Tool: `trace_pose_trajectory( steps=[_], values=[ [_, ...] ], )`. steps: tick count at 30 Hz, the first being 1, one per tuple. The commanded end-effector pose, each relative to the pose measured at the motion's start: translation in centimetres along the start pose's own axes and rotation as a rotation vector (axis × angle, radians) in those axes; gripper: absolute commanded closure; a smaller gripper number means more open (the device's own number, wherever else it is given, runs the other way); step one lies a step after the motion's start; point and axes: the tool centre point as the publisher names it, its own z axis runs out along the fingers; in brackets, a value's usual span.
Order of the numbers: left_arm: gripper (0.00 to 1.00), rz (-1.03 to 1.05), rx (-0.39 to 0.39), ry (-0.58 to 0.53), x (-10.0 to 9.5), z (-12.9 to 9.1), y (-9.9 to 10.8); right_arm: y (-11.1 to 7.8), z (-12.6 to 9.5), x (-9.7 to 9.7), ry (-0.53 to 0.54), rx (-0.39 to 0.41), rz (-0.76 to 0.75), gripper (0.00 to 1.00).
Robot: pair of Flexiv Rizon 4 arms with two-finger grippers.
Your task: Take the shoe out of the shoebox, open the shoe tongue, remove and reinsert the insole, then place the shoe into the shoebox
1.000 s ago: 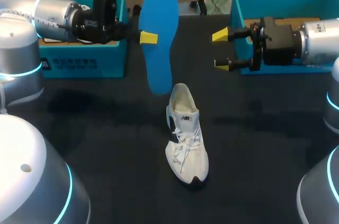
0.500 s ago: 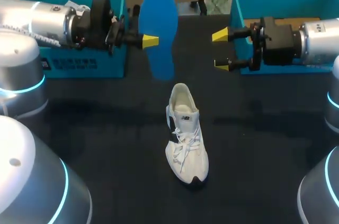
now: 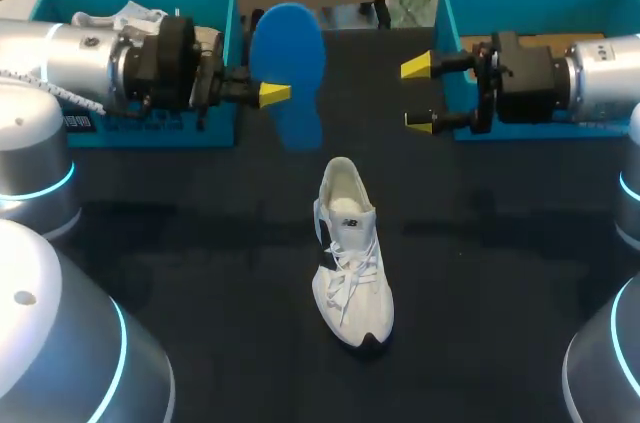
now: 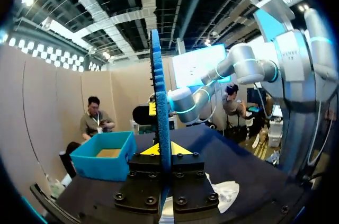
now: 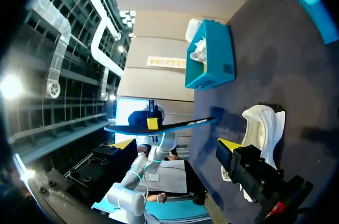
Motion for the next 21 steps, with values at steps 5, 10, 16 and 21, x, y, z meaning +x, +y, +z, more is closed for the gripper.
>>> trace_pose_trajectory(
  steps=[5,10,16,21],
  values=[
    [1.00,0.631,0.003,-0.104,-0.5,-1.3,-0.1,0.0,0.2,0.0,-0.002,-0.002,0.001,0.00],
    [1.00,0.953,-0.097,-0.168,-0.5,-1.3,0.8,0.0,0.2,0.0,-0.002,-0.002,0.001,0.00],
    [1.00,1.218,-0.140,-0.239,-0.8,-1.3,2.2,0.0,0.2,0.0,-0.002,-0.002,0.001,0.00],
    [1.00,1.402,-0.142,-0.262,-1.3,-1.3,2.6,0.0,0.2,0.0,-0.002,-0.002,0.001,0.00]
  ],
)
